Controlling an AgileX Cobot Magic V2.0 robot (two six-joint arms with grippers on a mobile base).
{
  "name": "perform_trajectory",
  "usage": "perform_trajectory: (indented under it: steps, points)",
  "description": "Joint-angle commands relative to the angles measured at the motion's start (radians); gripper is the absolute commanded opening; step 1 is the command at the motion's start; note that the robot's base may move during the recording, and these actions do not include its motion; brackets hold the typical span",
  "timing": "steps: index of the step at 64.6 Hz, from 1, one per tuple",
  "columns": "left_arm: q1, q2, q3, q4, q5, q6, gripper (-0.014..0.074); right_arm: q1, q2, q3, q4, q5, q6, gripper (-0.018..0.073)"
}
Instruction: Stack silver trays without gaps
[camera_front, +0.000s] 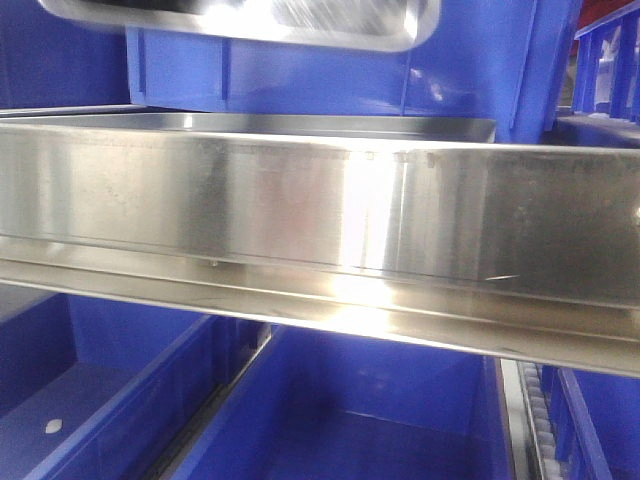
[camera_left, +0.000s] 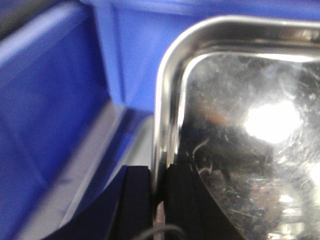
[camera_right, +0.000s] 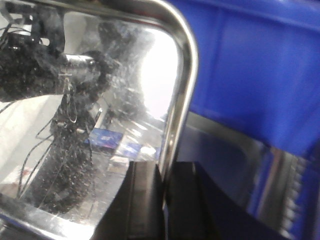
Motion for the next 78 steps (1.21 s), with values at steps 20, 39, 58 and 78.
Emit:
perform_trajectory:
  steps: [20,39,58,78]
  points:
    - [-0.001,0.028,-0.007,-0.042,-0.111,0.077,-0.0015,0.019,0.029,0.024,-0.007,-0.276,-0.026,-0.0077]
    - [0.008,0.032,-0.007,-0.058,-0.09,0.121,0.03,0.019,0.06,0.024,-0.007,-0.318,-0.028,-0.0077]
    - [0.008,0.032,-0.007,-0.093,-0.062,0.121,0.0366,0.019,0.061,0.024,-0.007,-0.306,-0.028,-0.0049]
    - [0.008,0.032,-0.007,-0.131,-0.024,0.121,0.0366,0.017,0.062,0.024,-0.007,-0.205,-0.028,0.0393]
